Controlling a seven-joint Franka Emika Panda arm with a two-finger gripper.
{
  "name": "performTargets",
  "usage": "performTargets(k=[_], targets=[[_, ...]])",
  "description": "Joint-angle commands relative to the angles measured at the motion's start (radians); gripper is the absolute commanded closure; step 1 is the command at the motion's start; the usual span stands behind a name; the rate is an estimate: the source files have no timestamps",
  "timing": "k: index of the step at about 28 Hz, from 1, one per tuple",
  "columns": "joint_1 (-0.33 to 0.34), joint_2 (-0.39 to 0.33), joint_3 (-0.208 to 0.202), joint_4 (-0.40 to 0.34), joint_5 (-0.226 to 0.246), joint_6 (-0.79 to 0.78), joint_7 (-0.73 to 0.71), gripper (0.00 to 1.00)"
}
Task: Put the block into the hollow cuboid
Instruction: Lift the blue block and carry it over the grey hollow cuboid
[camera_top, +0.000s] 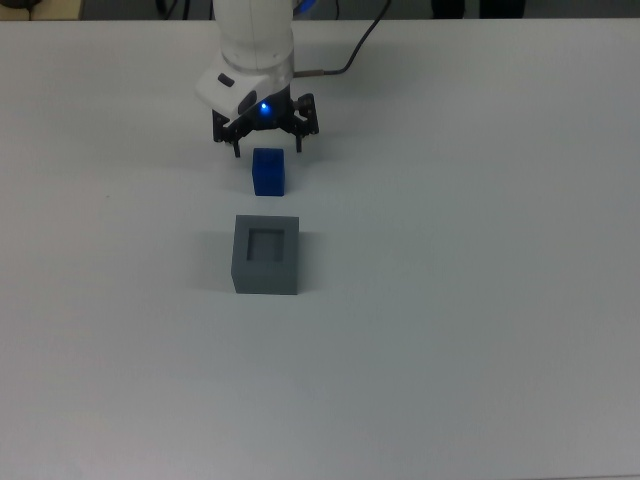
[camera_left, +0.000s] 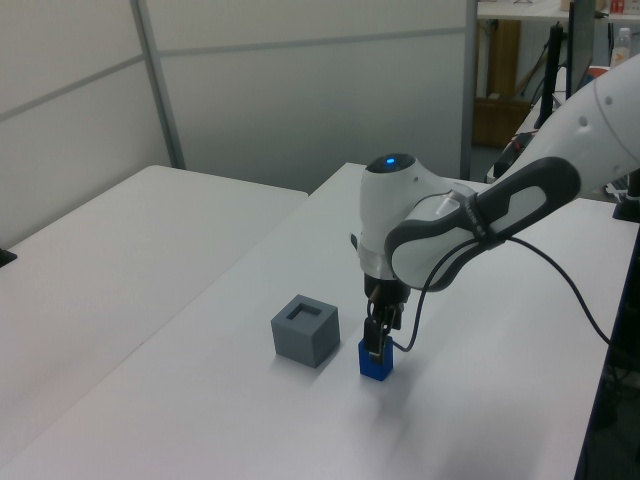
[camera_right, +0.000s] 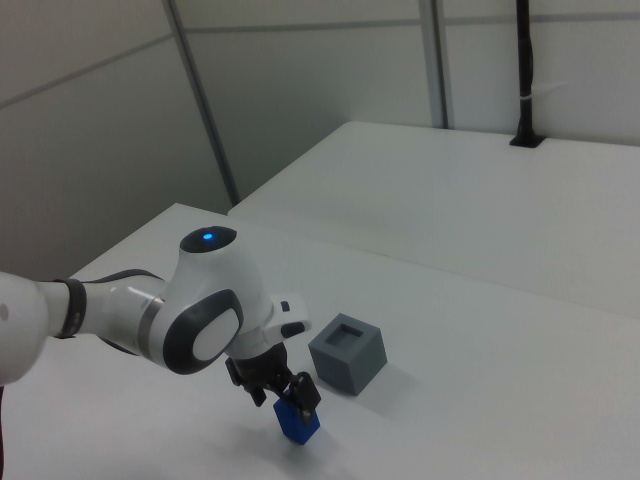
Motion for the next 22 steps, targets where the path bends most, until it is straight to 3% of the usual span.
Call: performTargets(k=[1,5,6,11,16,18,22], targets=[[0.009,0.023,-0.007,0.0,-0.013,0.052,0.036,0.1],[0.009,0.022,-0.007,0.001,-0.013,0.052,0.053,0.33],[0.008,0.017,-0.007,0.003,-0.009,0.047,0.065,0.47],[0.005,0.008,-0.007,0.029,0.005,0.011,0.146,0.75],[0.002,-0.006,-0.01,0.135,0.017,-0.192,0.156,0.86],[0.0,-0.003,-0.01,0.208,0.019,-0.281,0.154,0.94],[-0.001,0.002,-0.011,0.274,0.019,-0.318,0.154,0.95]])
